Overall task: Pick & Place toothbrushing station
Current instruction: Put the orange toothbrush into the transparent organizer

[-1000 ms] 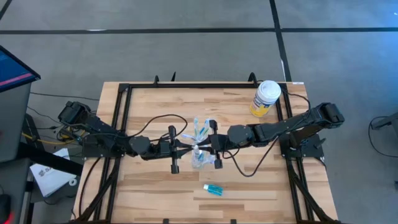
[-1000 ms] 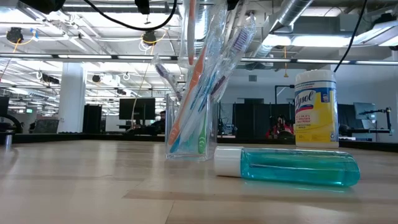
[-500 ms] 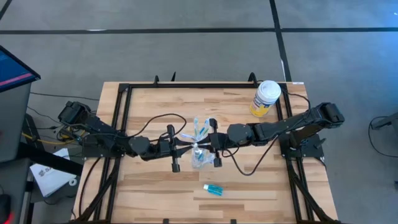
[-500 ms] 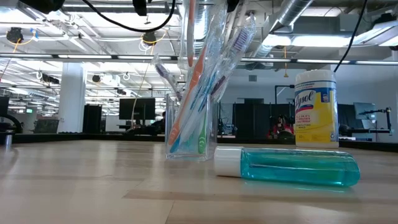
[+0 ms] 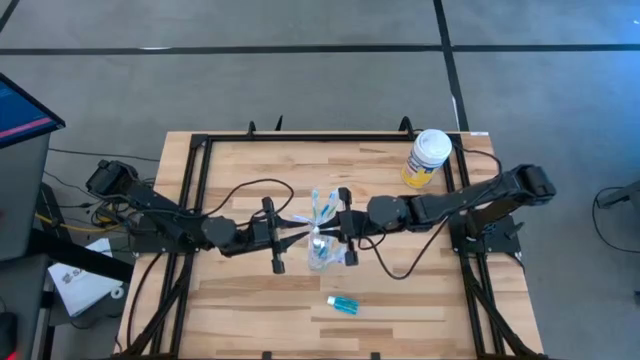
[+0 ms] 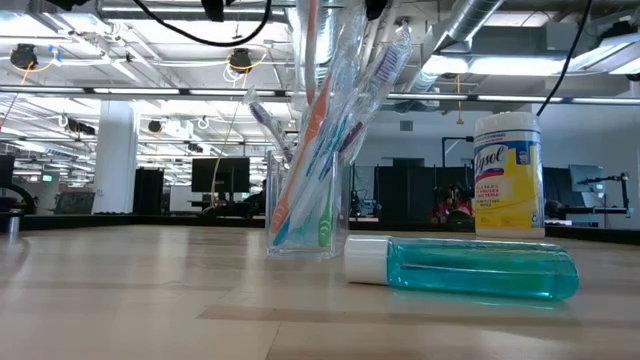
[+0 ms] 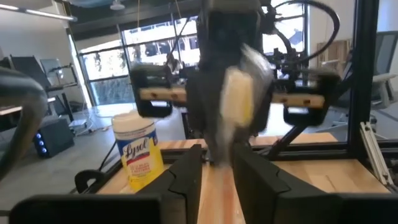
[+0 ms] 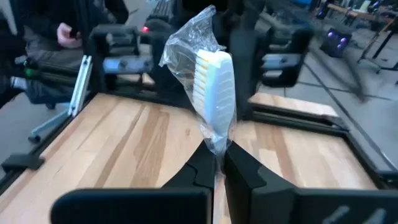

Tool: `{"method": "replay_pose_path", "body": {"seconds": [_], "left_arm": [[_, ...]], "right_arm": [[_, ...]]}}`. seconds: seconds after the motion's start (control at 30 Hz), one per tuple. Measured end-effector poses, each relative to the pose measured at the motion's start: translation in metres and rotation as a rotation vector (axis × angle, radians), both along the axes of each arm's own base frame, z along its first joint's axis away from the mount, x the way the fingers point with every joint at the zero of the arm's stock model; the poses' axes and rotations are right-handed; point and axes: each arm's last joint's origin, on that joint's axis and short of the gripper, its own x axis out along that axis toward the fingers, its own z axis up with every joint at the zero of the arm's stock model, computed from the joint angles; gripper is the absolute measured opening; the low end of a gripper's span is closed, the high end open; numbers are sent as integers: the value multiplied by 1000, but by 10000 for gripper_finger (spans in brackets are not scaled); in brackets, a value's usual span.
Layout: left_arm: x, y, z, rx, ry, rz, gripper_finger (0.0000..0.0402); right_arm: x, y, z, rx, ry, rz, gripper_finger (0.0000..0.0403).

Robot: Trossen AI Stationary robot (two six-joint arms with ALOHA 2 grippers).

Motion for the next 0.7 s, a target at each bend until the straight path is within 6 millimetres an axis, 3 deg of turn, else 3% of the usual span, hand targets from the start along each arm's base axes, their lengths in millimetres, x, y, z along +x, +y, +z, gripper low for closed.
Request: {"method": "replay_pose_path", "body": {"seconds": [0.7], "left_arm": [[0, 0, -1, -10, 5, -2, 86]], "right_arm": [[1, -33, -2, -7, 50, -95, 5]]}}
